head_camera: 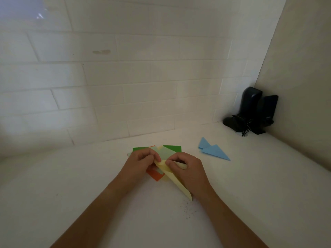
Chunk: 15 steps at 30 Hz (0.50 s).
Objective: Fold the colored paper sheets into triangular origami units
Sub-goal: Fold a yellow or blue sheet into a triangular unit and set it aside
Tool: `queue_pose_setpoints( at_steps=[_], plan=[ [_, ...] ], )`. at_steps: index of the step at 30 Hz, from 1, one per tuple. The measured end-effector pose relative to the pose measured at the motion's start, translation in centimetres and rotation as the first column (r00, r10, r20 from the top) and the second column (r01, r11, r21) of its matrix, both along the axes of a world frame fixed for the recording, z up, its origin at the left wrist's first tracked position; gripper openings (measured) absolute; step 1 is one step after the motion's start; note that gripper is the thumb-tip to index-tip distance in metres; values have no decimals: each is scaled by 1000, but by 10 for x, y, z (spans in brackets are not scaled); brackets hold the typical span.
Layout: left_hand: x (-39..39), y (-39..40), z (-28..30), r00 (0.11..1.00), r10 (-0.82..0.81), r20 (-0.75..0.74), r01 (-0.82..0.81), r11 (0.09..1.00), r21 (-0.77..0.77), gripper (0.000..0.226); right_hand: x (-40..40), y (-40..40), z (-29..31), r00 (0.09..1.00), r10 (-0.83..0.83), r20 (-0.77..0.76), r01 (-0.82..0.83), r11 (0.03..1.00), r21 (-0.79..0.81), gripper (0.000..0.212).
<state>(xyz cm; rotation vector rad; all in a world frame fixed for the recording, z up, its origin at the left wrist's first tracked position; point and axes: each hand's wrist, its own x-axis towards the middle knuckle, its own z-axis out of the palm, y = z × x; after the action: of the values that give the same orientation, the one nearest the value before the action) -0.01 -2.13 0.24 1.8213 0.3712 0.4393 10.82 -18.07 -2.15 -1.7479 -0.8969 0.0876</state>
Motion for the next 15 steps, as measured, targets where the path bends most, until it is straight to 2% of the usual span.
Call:
queue_pose_setpoints(
  at_steps=[2, 4, 8, 10, 13, 15],
  plan=[
    [-1, 0, 0, 1000, -17, 4, 17, 997, 75, 23, 1, -1, 0, 1000, -6, -5, 6, 1000, -11, 7],
    [0, 0, -3, 999, -29, 17, 27, 996, 88, 17, 2, -1, 0, 999, 26, -28, -26, 1000, -13, 4],
    [1, -1, -4, 998, -40, 41, 41, 999, -19, 10, 1, -2, 2, 994, 76, -75, -76, 997, 7, 20],
    [1, 1, -4, 999, -23, 49, 26, 998, -64, 10, -2, -1, 4, 983, 44, -180, -44, 999, 6, 24],
    [2, 3, -5, 998, -5, 55, 7, 999, -39, 13, -2, -2, 9, 933, -39, -358, 32, 999, -25, 61],
    [2, 4, -6, 998, 17, 61, -17, 1000, -3, 16, -2, -1, 12, 910, -75, -409, 72, 997, -23, 67]
  ],
)
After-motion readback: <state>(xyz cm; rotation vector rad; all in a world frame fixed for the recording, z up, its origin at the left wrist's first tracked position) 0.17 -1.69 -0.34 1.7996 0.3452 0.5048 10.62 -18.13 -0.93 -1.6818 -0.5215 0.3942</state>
